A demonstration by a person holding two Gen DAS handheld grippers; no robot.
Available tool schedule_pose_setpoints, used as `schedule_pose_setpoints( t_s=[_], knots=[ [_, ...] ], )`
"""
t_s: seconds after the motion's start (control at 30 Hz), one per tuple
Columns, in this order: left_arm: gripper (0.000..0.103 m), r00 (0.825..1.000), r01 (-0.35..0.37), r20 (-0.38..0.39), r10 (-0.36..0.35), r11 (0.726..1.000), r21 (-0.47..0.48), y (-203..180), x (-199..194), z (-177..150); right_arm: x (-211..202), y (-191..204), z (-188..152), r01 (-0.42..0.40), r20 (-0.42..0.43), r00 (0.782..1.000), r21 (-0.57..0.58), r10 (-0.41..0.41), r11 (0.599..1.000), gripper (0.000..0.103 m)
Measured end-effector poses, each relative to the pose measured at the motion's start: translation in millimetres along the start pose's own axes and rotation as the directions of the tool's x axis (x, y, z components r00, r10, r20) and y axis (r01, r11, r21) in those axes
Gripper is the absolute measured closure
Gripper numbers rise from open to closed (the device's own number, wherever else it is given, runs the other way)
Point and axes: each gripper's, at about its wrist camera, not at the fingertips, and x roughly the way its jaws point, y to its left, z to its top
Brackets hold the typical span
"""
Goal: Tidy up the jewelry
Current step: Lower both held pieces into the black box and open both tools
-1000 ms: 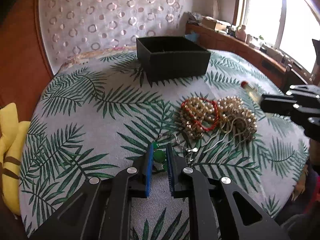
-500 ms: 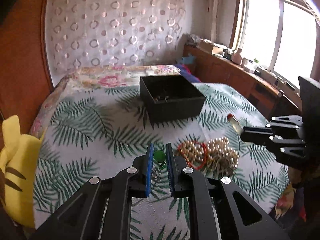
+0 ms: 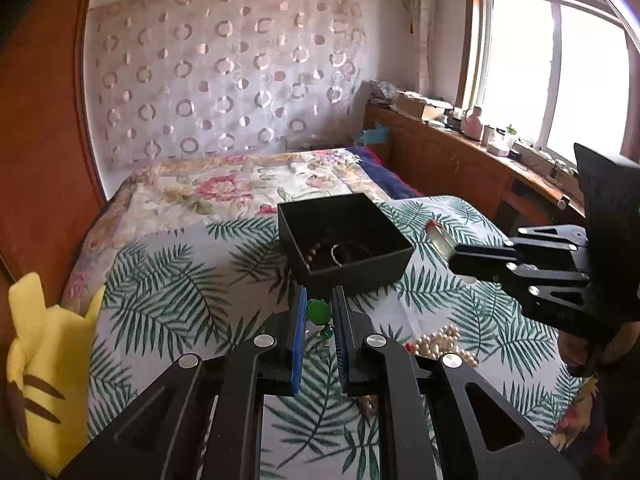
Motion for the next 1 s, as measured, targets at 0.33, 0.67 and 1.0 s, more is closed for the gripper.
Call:
schedule_pose_setpoints(
  t_s=[0.33, 0.67, 1.0],
  knots=[
    [0.091, 1.000, 0.000, 0.010, 0.000, 1.000, 0.003, -3, 13, 20, 44, -19, 33, -0.021, -0.018, 1.000, 0.004, 0.021, 1.000, 0.094],
    [0.091, 1.000, -0.022, 0.000, 0.022, 1.000, -0.007, 2, 29, 39, 84, -41, 38, -0.046, -0.074, 0.996, 0.097, 0.053, 0.994, 0.093],
    [0.091, 1.000, -0.019, 0.000, 0.019, 1.000, -0.017, 8, 42, 52, 76, -58, 43, -0.054, -0.046, 0.997, 0.155, 0.061, 0.987, 0.093]
  ],
)
